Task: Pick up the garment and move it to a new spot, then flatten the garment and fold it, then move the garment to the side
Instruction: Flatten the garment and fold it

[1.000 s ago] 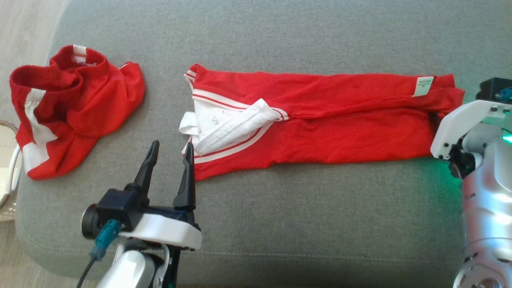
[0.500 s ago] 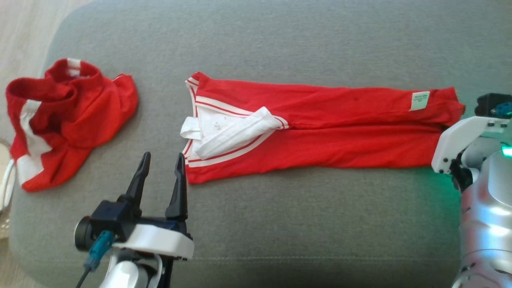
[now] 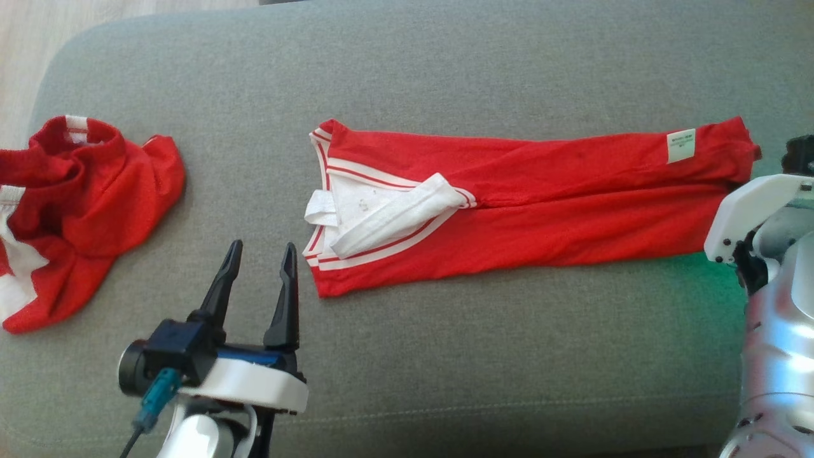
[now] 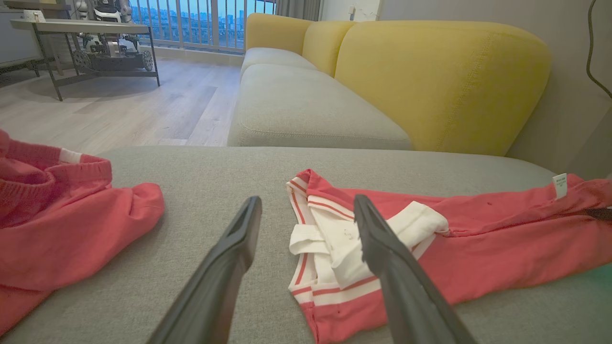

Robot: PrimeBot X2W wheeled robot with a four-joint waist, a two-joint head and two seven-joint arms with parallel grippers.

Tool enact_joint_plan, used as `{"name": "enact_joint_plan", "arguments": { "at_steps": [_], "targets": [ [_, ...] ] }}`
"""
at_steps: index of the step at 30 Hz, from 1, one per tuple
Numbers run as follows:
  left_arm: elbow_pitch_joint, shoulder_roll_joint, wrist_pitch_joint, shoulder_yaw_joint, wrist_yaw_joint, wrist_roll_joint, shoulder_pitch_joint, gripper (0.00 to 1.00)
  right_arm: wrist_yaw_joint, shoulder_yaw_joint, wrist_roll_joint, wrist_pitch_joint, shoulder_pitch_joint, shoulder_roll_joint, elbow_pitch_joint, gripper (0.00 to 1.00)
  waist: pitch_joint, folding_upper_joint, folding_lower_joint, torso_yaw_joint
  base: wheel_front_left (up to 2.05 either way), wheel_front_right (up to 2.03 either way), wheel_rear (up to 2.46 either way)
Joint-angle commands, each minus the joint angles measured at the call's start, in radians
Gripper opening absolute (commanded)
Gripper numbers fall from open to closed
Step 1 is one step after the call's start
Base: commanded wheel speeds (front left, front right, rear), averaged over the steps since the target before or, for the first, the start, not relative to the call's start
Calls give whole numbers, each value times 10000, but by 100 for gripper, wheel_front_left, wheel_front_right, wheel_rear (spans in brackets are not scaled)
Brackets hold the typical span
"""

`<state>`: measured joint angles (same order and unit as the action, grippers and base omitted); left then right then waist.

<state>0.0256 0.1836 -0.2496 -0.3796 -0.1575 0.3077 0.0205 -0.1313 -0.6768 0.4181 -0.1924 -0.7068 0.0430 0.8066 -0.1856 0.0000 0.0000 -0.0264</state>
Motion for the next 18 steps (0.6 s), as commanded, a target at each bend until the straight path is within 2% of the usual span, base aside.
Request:
{"name": "enact_joint_plan", "arguments": {
  "at_steps": [1, 3, 4, 5, 6, 12, 18],
  "targets": [
    [244, -18, -122, 404, 36, -112, 196, 100, 6, 215, -123, 155, -496, 74, -357, 0, -12, 0, 0, 27, 0, 0, 0],
    [198, -53, -122, 404, 91, -141, 196, 100, 6, 195, -135, 144, -494, 74, -324, 0, -14, 0, 0, 27, 0, 0, 0],
    [178, -71, -122, 397, 120, -156, 204, 100, 6, 114, -92, 88, -461, 74, -322, 7, -15, 0, 0, 14, 0, 0, 0],
    [157, -88, -122, 388, 152, -174, 215, 100, 6, 21, -16, 11, -416, 74, -328, 75, -14, 0, 0, -5, 0, 0, 0],
    [137, -105, -122, 380, 179, -191, 224, 100, 6, -63, 56, -30, -386, 74, -359, 100, -16, 0, 0, -26, 0, 0, 0],
    [68, -128, -122, 398, 328, -263, 210, 100, 6, -538, 431, 227, -539, 73, -1077, 100, -103, 0, 0, -21, 0, 0, 0],
    [60, -109, -122, 381, 405, -345, 297, 100, 6, -471, 66, 844, -1102, 73, -905, 100, -195, 0, 0, 77, 0, 0, 0]
  ]
}}
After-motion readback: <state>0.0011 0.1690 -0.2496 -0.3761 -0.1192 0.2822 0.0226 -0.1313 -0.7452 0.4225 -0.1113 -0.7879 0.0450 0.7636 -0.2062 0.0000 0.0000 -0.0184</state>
